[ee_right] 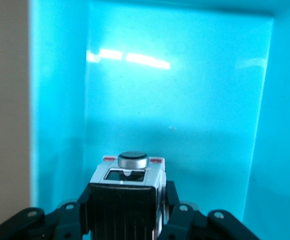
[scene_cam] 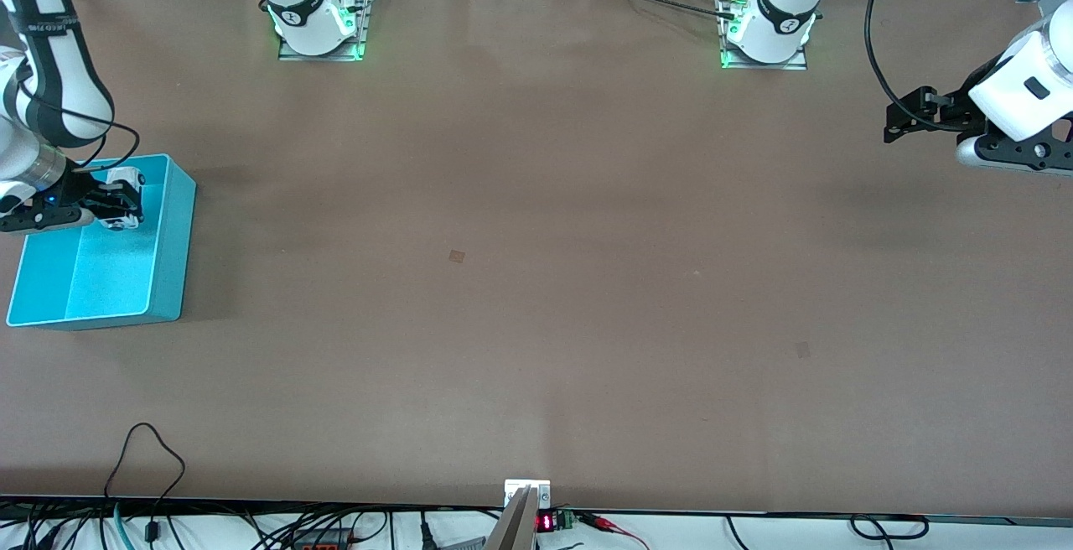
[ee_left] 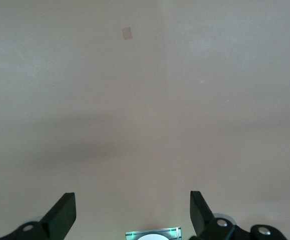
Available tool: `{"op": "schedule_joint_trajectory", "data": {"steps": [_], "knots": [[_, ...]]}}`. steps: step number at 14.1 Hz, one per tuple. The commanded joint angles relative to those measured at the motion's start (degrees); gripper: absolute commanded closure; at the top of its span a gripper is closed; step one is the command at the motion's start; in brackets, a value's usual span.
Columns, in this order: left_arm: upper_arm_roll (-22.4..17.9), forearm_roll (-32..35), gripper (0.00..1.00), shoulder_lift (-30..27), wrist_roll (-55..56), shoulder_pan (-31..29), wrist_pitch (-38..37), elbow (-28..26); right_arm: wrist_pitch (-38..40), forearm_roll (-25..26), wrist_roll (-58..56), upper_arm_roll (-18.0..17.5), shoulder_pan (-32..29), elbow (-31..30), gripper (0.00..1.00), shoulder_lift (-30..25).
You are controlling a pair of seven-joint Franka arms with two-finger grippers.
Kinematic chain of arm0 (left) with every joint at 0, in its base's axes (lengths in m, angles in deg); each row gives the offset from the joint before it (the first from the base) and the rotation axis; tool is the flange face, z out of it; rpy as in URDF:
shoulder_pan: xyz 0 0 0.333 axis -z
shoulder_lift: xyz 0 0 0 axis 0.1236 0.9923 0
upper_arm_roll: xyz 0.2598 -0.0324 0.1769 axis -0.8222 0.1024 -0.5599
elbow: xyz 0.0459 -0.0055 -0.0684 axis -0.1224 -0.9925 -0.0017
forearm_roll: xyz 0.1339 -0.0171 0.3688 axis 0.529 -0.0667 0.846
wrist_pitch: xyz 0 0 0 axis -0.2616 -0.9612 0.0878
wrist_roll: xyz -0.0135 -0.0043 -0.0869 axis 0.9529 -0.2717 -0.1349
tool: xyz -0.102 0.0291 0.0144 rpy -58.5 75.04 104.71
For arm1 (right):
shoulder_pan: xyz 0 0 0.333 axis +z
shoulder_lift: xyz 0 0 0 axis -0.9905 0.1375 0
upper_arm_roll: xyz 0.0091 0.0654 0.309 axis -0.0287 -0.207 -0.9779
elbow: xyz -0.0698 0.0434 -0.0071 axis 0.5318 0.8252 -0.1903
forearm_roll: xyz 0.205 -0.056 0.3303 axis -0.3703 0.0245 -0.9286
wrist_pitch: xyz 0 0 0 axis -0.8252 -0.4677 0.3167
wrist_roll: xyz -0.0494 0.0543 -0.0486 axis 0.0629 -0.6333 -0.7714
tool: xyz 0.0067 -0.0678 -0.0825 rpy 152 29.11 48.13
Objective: Wind and store white jeep toy
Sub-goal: 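Carry the jeep over the blue bin with the right gripper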
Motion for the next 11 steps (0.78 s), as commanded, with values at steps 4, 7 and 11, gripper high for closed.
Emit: {"op": "schedule_joint_trajectory", "data": {"steps": [4,7,11], "knots": [[0.3,1.2,0.0,-0.8,-0.2,0.3,-0.9,0.1,-0.7,-0.7,-0.7,-0.9,-4.0,2.9,1.0,5.3],[0.3,1.2,0.0,-0.8,-0.2,0.3,-0.9,0.1,-2.2,-0.6,-0.7,-0.9,-5.3,2.9,1.0,7.3],[0.3,1.2,0.0,-0.8,-0.2,0.3,-1.0,0.1,-2.9,-0.6,-0.7,-1.0,-5.4,2.9,0.85,8.1]]}}
